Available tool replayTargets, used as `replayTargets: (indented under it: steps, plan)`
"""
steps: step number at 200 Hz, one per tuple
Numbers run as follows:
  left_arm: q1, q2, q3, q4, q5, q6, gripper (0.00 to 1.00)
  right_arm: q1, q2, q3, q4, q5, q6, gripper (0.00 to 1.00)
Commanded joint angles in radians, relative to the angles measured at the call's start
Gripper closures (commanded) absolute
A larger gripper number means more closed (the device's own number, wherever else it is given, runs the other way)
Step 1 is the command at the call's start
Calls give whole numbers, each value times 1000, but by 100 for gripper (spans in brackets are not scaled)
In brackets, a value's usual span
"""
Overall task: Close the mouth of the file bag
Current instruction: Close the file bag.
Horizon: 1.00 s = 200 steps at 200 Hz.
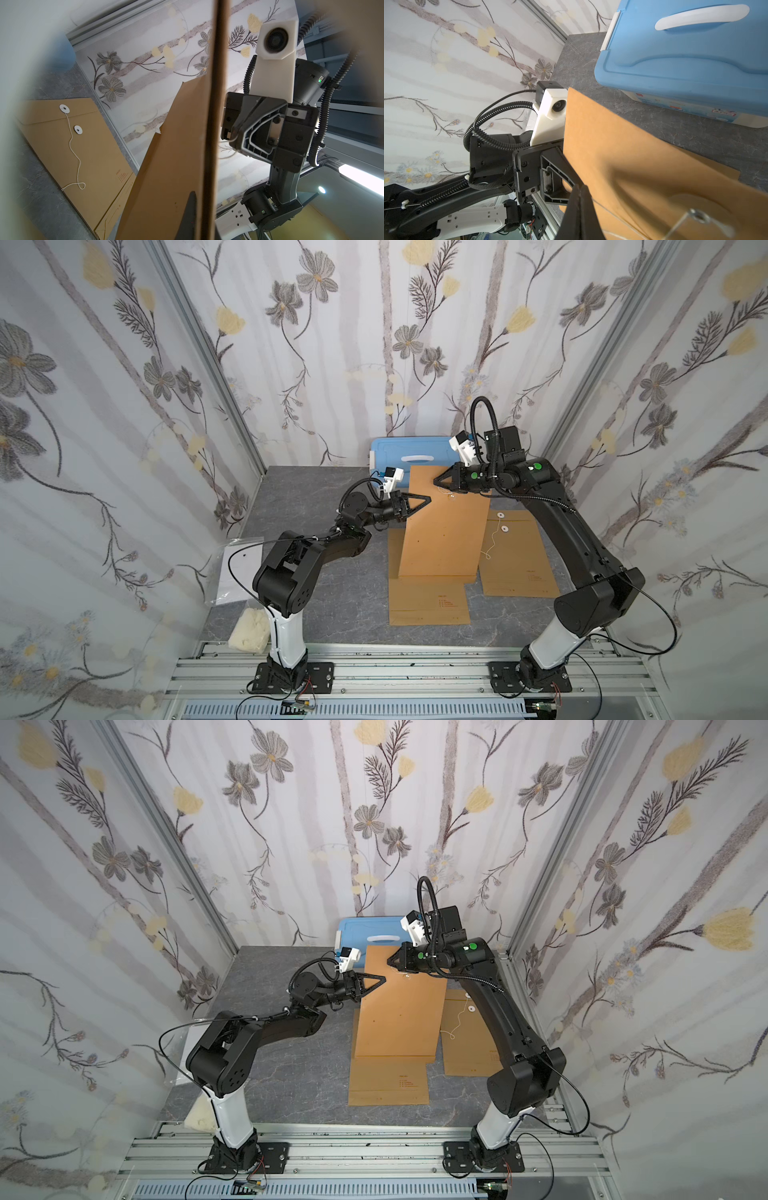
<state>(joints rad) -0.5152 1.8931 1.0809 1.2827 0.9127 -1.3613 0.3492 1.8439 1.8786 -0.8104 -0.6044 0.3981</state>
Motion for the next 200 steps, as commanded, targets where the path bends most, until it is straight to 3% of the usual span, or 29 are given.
replayTargets:
  steps: [1,124,200]
  plan:
    - [0,-10,2,37,13,-4,100,8,6,-2,22,-9,-16,100]
    - [2,-26,-16,56,64,-1,100,-86,-24,-36,8,-12,12,100]
    - [2,-40,2,18,102,18,100,-78,-31,-47,-4,-10,16,100]
